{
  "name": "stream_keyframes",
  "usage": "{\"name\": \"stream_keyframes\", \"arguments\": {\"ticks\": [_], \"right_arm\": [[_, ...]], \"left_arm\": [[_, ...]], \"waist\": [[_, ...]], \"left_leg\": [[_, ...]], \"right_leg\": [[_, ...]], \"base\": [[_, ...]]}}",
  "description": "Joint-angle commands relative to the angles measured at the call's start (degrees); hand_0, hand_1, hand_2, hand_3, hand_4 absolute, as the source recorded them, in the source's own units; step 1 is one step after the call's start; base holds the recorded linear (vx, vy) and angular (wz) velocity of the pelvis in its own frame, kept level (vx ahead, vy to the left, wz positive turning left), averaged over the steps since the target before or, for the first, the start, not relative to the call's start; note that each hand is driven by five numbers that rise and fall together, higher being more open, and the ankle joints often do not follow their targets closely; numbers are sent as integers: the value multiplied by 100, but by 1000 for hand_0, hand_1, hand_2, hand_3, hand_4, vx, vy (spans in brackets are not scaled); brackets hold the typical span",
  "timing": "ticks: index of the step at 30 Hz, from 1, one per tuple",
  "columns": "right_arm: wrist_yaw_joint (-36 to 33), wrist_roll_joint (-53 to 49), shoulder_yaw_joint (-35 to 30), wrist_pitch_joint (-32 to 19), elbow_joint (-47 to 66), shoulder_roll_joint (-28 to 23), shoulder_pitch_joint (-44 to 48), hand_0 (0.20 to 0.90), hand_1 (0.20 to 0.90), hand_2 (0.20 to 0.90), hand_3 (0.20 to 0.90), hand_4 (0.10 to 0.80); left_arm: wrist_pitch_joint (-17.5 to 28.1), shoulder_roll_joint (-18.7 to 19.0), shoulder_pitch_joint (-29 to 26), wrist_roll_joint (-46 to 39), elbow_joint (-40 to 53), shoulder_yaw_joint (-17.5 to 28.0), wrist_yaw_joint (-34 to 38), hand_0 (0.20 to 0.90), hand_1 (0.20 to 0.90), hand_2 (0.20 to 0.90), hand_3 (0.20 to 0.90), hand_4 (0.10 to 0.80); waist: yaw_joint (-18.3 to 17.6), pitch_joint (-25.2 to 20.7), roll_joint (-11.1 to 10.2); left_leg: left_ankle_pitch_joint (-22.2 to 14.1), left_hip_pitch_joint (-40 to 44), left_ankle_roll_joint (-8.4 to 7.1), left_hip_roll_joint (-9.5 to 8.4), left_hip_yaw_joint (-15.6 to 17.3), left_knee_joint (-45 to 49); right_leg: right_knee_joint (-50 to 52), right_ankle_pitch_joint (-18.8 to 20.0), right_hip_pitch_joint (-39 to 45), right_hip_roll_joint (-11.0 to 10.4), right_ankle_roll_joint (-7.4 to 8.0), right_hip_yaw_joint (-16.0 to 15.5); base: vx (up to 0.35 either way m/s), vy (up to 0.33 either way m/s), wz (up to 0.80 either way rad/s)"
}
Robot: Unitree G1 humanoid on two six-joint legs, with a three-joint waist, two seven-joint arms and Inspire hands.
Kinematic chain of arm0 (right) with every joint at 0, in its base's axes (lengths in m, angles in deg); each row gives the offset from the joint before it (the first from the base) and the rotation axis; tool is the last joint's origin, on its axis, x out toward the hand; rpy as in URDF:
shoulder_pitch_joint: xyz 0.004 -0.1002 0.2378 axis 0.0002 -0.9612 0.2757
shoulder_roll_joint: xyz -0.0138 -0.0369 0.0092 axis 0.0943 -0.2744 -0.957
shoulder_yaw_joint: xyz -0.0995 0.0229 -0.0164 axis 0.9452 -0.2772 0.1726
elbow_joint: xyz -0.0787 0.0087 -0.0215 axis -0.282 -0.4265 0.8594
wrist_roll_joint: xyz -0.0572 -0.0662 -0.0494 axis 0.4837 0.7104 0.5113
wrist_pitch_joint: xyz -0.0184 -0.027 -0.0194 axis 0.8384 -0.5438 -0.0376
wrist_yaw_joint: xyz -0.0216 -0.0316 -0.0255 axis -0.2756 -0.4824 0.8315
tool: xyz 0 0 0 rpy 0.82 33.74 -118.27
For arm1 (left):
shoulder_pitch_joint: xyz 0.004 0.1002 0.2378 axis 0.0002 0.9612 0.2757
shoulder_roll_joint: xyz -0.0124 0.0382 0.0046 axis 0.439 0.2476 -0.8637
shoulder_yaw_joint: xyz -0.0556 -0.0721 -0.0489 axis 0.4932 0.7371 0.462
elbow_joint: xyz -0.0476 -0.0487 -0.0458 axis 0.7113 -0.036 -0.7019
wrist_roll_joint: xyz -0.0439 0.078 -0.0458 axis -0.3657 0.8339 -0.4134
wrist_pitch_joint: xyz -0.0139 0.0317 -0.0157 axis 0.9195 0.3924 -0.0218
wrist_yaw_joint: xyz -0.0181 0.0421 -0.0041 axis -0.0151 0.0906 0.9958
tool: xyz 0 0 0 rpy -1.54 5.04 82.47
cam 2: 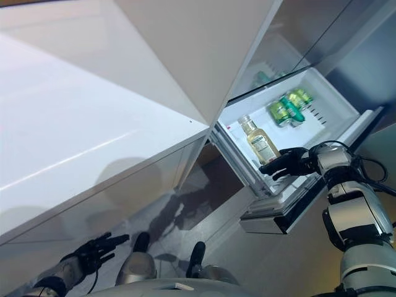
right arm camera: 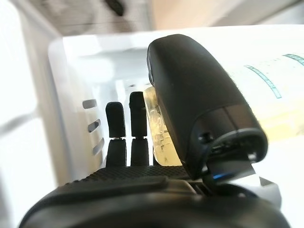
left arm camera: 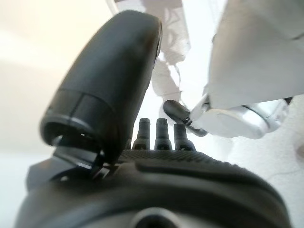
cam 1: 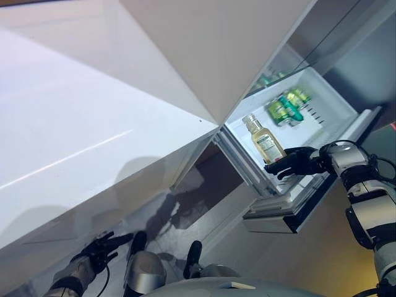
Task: Put drinks into fridge and close the fridge
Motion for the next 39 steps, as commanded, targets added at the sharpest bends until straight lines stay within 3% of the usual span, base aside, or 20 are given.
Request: {"name": "stream_keyframes", "arguments": {"ticks": [1, 15, 31, 33, 34, 35, 39], "right_arm": [[-123, -100, 432, 39, -70, -714, 838, 300, 300, 300, 200, 100], [-255, 211, 570, 209, -451, -880, 1282, 300, 300, 300, 200, 100], [-274, 974, 731, 305, -745, -981, 1596, 300, 300, 300, 200, 100], [-347, 923, 749, 324, -765, -966, 1627, 321, 321, 321, 225, 125], [-362, 920, 752, 333, -758, -966, 1628, 707, 707, 707, 675, 575], [-370, 908, 755, 329, -765, -969, 1632, 900, 900, 900, 900, 800], [-455, 875, 735, 325, -755, -957, 1635, 900, 900, 900, 900, 800]], "left_arm": [[100, 336, -3, -266, 271, -240, 41, 900, 900, 900, 900, 800], [53, 366, -24, -430, 502, -218, 50, 900, 900, 900, 900, 800], [18, 391, -49, -493, 499, -227, 210, 900, 900, 900, 900, 800], [37, 406, -60, -523, 484, -238, 201, 900, 900, 900, 900, 800], [42, 407, -63, -526, 486, -234, 197, 900, 900, 900, 900, 800], [53, 411, -65, -515, 474, -234, 169, 900, 900, 900, 900, 800], [60, 402, -75, -520, 485, -252, 197, 900, 900, 900, 900, 800]], "waist": [[94, 83, 251], [247, 292, 304], [321, 340, 287], [327, 369, 294], [326, 375, 298], [325, 378, 305], [325, 381, 309]], "left_leg": [[-305, -377, 489, -376, 30, -71], [-170, -752, 439, -456, -119, -77], [-190, -841, 464, -486, -141, -18], [-194, -860, 467, -485, -132, -17], [-190, -867, 464, -484, -134, -17], [-190, -872, 464, -485, -136, -19], [-196, -879, 470, -491, -124, -13]], "right_leg": [[137, -59, -190, 515, 76, 74], [229, -66, -526, 423, 32, -156], [287, -63, -606, 374, 52, -185], [295, -68, -625, 371, 49, -189], [300, -67, -636, 369, 51, -193], [306, -69, -648, 368, 51, -197], [308, -74, -648, 360, 53, -202]], "base": [[-82, -2, 20], [-14, 25, 7], [7, 3, 2], [0, 0, 0], [0, 0, 0], [-14, 7, 3], [-2, 2, 2]]}}
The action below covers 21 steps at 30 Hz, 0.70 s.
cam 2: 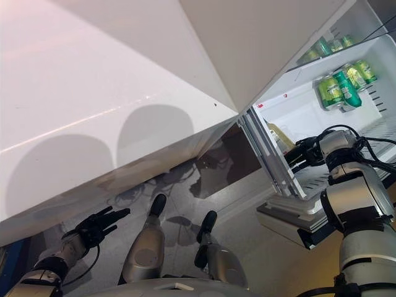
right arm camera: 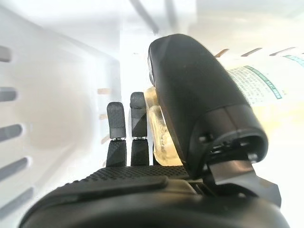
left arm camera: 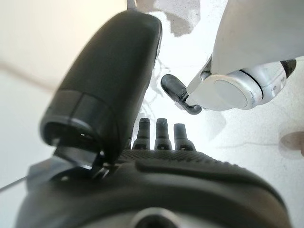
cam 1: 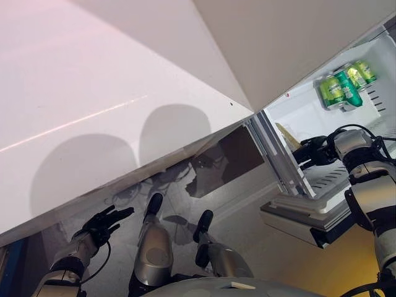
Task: Put drinks into fridge and close the fridge
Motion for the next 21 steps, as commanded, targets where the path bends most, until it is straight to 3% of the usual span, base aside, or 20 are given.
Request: {"name": "stream_keyframes", "arguments": {"ticks": [1, 15, 21], "right_arm": [[-163, 159, 524, 65, -56, -923, 841, 900, 900, 900, 900, 800], [-261, -148, 363, 69, 42, -1040, 732, 900, 900, 900, 900, 800], [-729, -715, 117, -351, 46, -1317, 645, 900, 900, 900, 900, 800]], "left_arm": [[67, 218, 239, -90, 246, -257, 77, 900, 900, 900, 900, 800], [116, 172, 306, -89, 227, -239, 89, 900, 900, 900, 900, 800], [52, 143, 438, 171, 88, -217, -48, 900, 900, 900, 900, 800]], "waist": [[49, -220, 151], [-39, -350, 192], [-133, -591, 242]], "left_leg": [[-188, -88, 512, -471, 241, -265], [-209, 54, 531, -468, 316, -342], [-245, 275, 537, -448, 414, -408]], "right_leg": [[307, -97, -163, 366, 89, 82], [289, -114, -90, 365, 94, 115], [248, -136, 73, 357, 104, 133]], "base": [[0, 0, 0], [-2, 1, 0], [12, 37, -4]]}}
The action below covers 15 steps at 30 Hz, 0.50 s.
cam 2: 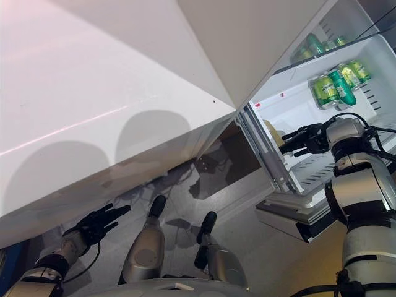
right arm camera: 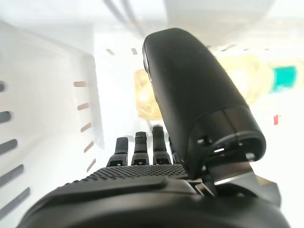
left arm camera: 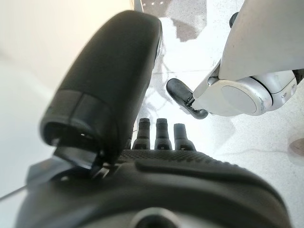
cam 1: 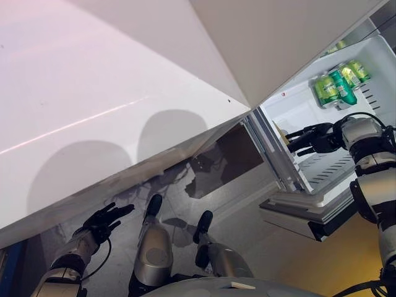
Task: Put drinks into fridge and close the fridge
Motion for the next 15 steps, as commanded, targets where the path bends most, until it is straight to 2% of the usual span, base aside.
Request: {"name": "stream_keyframes", "arguments": {"ticks": [1, 6, 8, 9, 12, 15], "right_arm": [[-695, -410, 320, -418, 92, -1134, 251, 900, 900, 900, 900, 800], [-1690, -1261, 22, -1151, 814, -1508, 82, 900, 900, 900, 900, 800], [-2040, -1484, -118, -1279, 1142, -1596, -43, 900, 900, 900, 900, 800], [-2451, -1650, -312, -1434, 1576, -1706, -200, 900, 900, 900, 900, 800], [-3040, -1944, -637, -1528, 2416, -1829, -545, 900, 900, 900, 900, 800], [-3612, -1943, -1458, -1747, 3482, -1907, -1210, 900, 900, 900, 900, 800]], "left_arm": [[67, 121, 531, 265, 41, -246, -118, 900, 900, 900, 900, 800], [175, -1, 733, 654, -182, -278, -368, 900, 900, 900, 900, 800], [210, -54, 785, 745, -222, -296, -414, 900, 900, 900, 900, 800], [239, -144, 842, 882, -313, -320, -468, 900, 900, 900, 900, 800], [187, -262, 903, 1030, -436, -358, -590, 900, 900, 900, 900, 800], [226, -456, 1012, 1180, -655, -335, -726, 900, 900, 900, 900, 800]], "waist": [[-130, -646, 253], [-351, -964, 337], [-421, -1053, 367], [-533, -1164, 428], [-701, -1314, 535], [-940, -1517, 719]], "left_leg": [[-264, 199, 545, -440, 377, -491], [-308, 408, 546, -451, 464, -557], [-324, 453, 544, -451, 499, -568], [-348, 510, 542, -451, 556, -574], [-385, 598, 536, -449, 635, -576], [-446, 740, 543, -448, 729, -585]], "right_leg": [[241, -188, -14, 359, 148, 85], [186, -216, 118, 352, 178, 156], [165, -219, 145, 347, 188, 180], [145, -227, 177, 332, 200, 216], [140, -249, 216, 304, 218, 276], [133, -300, 295, 277, 234, 394]], "base": [[30, 39, -2], [20, 60, -6], [0, 72, -10], [-8, 102, -13], [-6, 101, -8], [21, 106, -20]]}}
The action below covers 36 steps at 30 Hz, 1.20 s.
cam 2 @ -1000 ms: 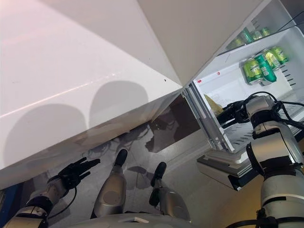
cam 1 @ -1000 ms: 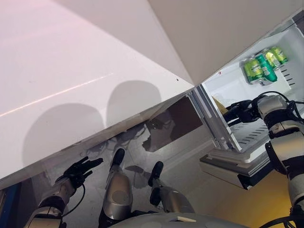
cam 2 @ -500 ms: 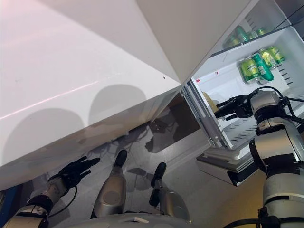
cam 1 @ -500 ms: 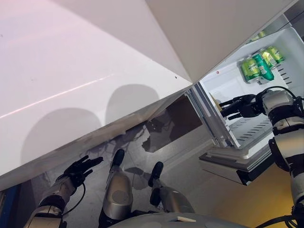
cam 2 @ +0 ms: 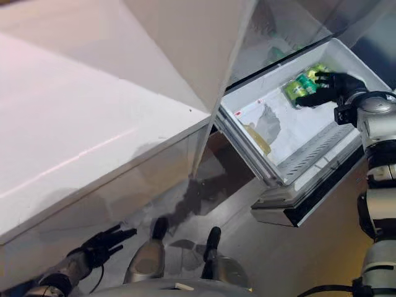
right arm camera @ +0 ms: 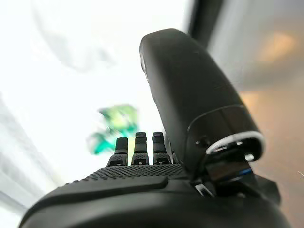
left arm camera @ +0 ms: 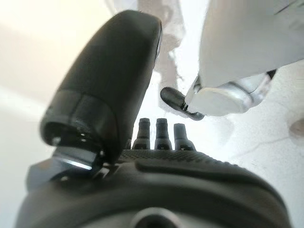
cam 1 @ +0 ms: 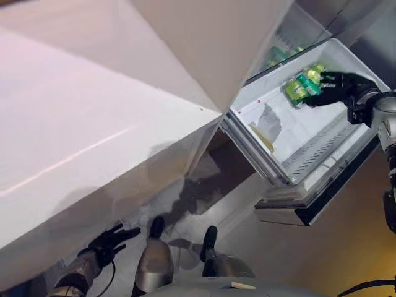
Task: Put drinks into fridge and close the fridge
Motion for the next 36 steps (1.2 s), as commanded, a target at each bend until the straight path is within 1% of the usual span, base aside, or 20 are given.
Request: {"name": "stream_keyframes", "arguments": {"ticks": [1, 4, 7, 9, 10, 11, 12, 13, 15, 17, 18, 21, 23, 26, 31, 35, 36], "right_arm": [[-862, -81, -417, -627, 727, -766, -240, 900, 900, 900, 900, 800], [-1066, -109, -1152, -734, 1662, -595, -977, 900, 900, 900, 900, 800], [-1309, -57, -1890, -998, 2602, -387, -1791, 900, 900, 900, 900, 800], [-1446, -115, -2209, -1335, 2919, -280, -2182, 900, 900, 900, 900, 800], [-1528, -33, -2512, -1700, 3231, -122, -2548, 900, 900, 900, 900, 800], [-1544, -6, -2679, -1912, 3417, -12, -2774, 900, 900, 900, 900, 800], [-1544, -4, -2704, -1909, 3433, -4, -2804, 900, 900, 900, 900, 800], [-1645, -78, -3027, -2386, 3755, 259, -3242, 900, 900, 900, 900, 800], [-1870, 102, -3371, -2833, 3929, 527, -3689, 900, 900, 900, 900, 800], [-1977, 65, -3707, -3200, 3981, 761, -4116, 900, 900, 900, 900, 800], [-2050, 73, -3901, -3309, 3962, 880, -4319, 900, 900, 900, 900, 800], [-2046, -200, -4261, -3368, 3747, 1183, -4727, 900, 900, 900, 900, 800], [-1914, -207, -4355, -3388, 3517, 1408, -4982, 900, 900, 900, 900, 800], [-1765, -217, -4297, -3391, 3253, 1574, -5112, 900, 900, 900, 900, 800], [-1697, -428, -4005, -3376, 2932, 1639, -5050, 900, 900, 900, 900, 800], [-1548, -592, -3615, -3232, 2641, 1673, -4805, 900, 900, 900, 900, 800], [-1544, -597, -3581, -3240, 2622, 1674, -4782, 900, 900, 900, 900, 800]], "left_arm": [[265, 43, 274, 412, -481, -320, -211, 900, 900, 900, 900, 800], [336, -85, 312, 481, -563, -229, -272, 900, 900, 900, 900, 800], [337, -201, 348, 537, -577, -134, -339, 900, 900, 900, 900, 800], [368, -251, 396, 622, -606, -94, -421, 900, 900, 900, 900, 800], [420, -303, 443, 655, -634, -94, -437, 900, 900, 900, 900, 800], [439, -332, 471, 658, -652, -84, -441, 900, 900, 900, 900, 800], [440, -325, 471, 658, -652, -94, -441, 900, 900, 900, 900, 800], [455, -401, 543, 728, -667, -11, -457, 900, 900, 900, 900, 800], [486, -454, 603, 734, -711, 26, -456, 900, 900, 900, 900, 800], [494, -490, 649, 729, -756, 86, -447, 900, 900, 900, 900, 800], [495, -521, 671, 735, -792, 134, -429, 900, 900, 900, 900, 800], [487, -591, 728, 799, -885, 279, -416, 900, 900, 900, 900, 800], [420, -641, 758, 810, -906, 359, -351, 900, 900, 900, 900, 800], [419, -649, 762, 865, -926, 404, -391, 900, 900, 900, 900, 800], [520, -643, 630, 650, -909, 367, -286, 900, 900, 900, 900, 800], [468, -591, 414, 448, -819, 297, -133, 900, 900, 900, 900, 800], [470, -589, 397, 433, -809, 291, -128, 900, 900, 900, 900, 800]], "waist": [[-308, -804, 235], [-470, -913, 360], [-660, -980, 473], [-758, -1009, 511], [-836, -1031, 546], [-878, -1041, 563], [-868, -1044, 558], [-974, -1052, 608], [-1044, -1054, 640], [-1104, -1047, 668], [-1150, -1028, 681], [-1233, -913, 704], [-1270, -722, 721], [-1297, -456, 722], [-1286, -90, 724], [-1249, 211, 758], [-1244, 237, 757]], "left_leg": [[-445, 288, 489, -433, 443, -418], [-492, 373, 498, -441, 486, -435], [-530, 440, 503, -442, 550, -456], [-547, 473, 507, -438, 601, -461], [-564, 500, 510, -433, 643, -460], [-576, 517, 511, -432, 659, -457], [-577, 518, 511, -432, 659, -457], [-600, 556, 518, -434, 686, -452], [-635, 601, 533, -443, 703, -435], [-671, 635, 551, -448, 739, -386], [-722, 631, 564, -450, 781, -277], [-896, 540, 596, -474, 789, 219], [-1036, 419, 644, -500, 727, 696], [-1246, 255, 745, -539, 728, 1227], [-1540, -244, 846, -564, 722, 2073], [-1830, -959, 965, -604, 721, 2984], [-1847, -1029, 970, -612, 709, 3068]], "right_leg": [[124, -348, 74, 307, 210, 107], [107, -393, 120, 296, 207, 221], [101, -431, 137, 291, 198, 301], [99, -444, 148, 296, 188, 337], [104, -459, 161, 301, 180, 363], [111, -469, 168, 304, 177, 378], [111, -469, 169, 304, 177, 378], [146, -500, 186, 305, 175, 400], [196, -544, 206, 304, 170, 434], [295, -610, 209, 300, 150, 461], [389, -660, 199, 289, 129, 464], [790, -816, 125, 250, 45, 478], [1245, -1011, 56, 223, -39, 443], [1808, -1257, -100, 169, -137, 395], [2614, -1580, -494, 87, -324, 367], [3546, -1869, -1137, 21, -519, 325], [3622, -1886, -1194, 19, -531, 324]], "base": [[35, 102, -22], [-2, 63, -19], [-51, 33, -12], [-35, 6, -8], [-20, -3, -12], [-13, -2, -14], [3, -15, -15], [11, -14, -17], [28, -16, -9], [43, -9, -11], [47, -8, -5], [68, -11, -8], [94, -9, -2], [65, -15, -5], [-30, -1, 0], [-100, 18, 3], [-99, 7, 8]]}}
